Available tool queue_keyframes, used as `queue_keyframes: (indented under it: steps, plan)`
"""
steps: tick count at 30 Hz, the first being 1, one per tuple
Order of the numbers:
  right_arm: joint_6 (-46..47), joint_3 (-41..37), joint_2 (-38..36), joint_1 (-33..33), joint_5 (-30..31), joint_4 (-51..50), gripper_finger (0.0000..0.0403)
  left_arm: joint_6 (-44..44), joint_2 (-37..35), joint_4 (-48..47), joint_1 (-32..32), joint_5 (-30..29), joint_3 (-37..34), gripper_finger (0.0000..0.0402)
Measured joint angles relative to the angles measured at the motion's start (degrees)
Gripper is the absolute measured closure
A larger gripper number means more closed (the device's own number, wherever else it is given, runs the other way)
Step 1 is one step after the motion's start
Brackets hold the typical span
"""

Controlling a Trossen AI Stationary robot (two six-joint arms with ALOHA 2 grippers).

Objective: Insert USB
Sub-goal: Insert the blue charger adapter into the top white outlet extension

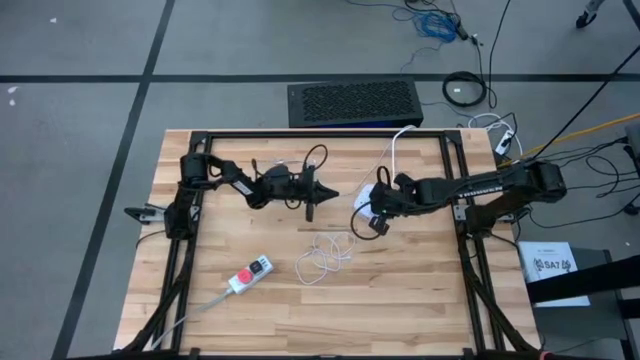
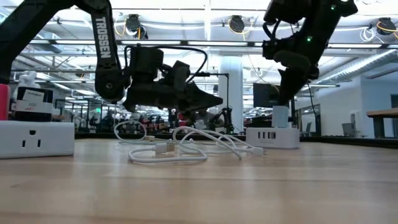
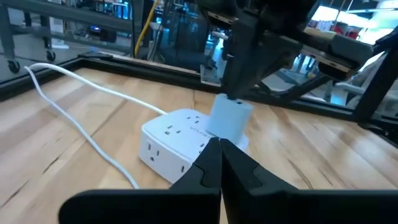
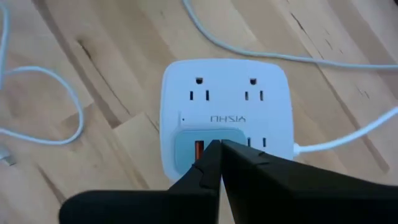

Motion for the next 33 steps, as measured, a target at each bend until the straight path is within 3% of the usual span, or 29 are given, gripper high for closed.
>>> queue_keyframes:
  steps: [8, 18, 23, 33]
  plan:
    - [0.78, -3.78, -0.05, -1.93, -2.27, 5.98, 0.0403, -0.01, 0.00, -0.11, 0.00, 0.00, 0.00, 0.0401]
    - [0.87, -4.53, -0.02, -1.94, -4.95, 3.89, 0.0403, -1.35, 0.00, -0.13, 0.00, 0.00, 0.00, 0.0401]
    - [0.60, -4.53, -1.73, -1.74, -7.18, -0.49, 0.0403, -1.44, 0.00, -0.11, 0.00, 0.28, 0.00, 0.0401]
    - [-0.48, -5.71, -13.08, -1.76, -9.83, -14.21, 0.0403, -1.49, -0.07, 0.40, 0.00, 0.33, 0.00, 0.0401]
